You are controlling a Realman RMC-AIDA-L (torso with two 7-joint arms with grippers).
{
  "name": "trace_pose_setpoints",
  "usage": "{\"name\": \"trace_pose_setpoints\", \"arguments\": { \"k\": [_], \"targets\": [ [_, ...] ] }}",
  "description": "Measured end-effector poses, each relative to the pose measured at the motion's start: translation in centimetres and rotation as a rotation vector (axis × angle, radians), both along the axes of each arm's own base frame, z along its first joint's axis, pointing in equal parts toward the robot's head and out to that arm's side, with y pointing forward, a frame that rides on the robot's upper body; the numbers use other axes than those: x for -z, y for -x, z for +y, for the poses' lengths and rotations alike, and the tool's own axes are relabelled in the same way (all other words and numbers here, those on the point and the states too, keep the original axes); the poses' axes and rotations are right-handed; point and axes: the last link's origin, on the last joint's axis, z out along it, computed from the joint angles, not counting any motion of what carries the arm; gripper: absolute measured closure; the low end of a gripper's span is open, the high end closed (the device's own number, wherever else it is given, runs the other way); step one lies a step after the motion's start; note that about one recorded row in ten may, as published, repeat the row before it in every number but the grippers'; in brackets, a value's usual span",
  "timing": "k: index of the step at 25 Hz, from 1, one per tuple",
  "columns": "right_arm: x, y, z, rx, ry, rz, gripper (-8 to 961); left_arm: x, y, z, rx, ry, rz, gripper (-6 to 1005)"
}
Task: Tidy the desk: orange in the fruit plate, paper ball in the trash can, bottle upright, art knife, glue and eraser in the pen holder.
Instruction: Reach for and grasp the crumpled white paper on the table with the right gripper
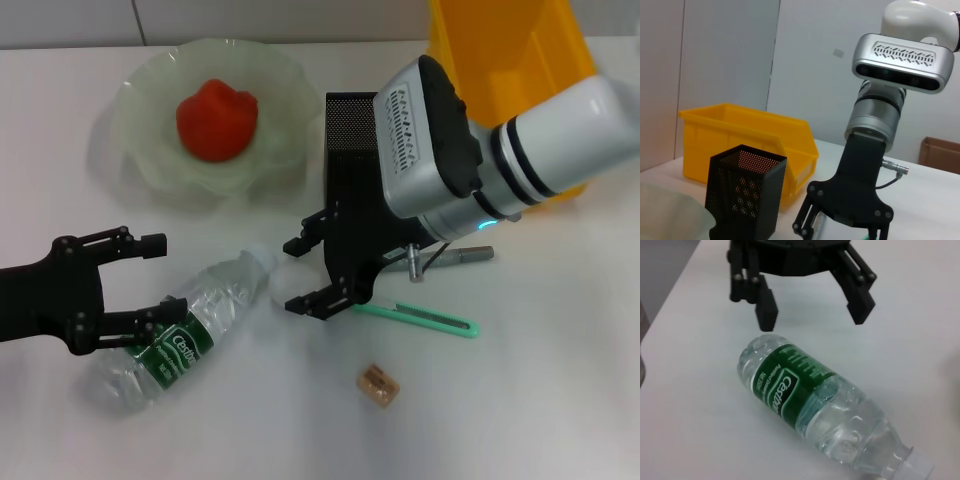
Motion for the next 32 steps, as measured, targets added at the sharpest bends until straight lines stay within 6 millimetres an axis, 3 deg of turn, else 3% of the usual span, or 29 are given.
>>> {"name": "trace_pose_setpoints", "arguments": {
  "k": [9, 27, 32],
  "targets": [
    [0.6, -0.3, 0.1, -0.008, -0.025, -0.021, 272, 0.1, 0.0, -0.1, 0.003, 0.001, 0.0, 182],
    [1.1, -1.1, -0.5, 0.02, -0.025, -0.017, 440, 0.3, 0.0, -0.2, 0.008, -0.002, -0.003, 185],
    [0.8, -1.3, -0.8, 0.04, -0.036, 0.021, 439, 0.4, -0.2, -0.1, 0.01, -0.002, -0.003, 186]
  ]
}}
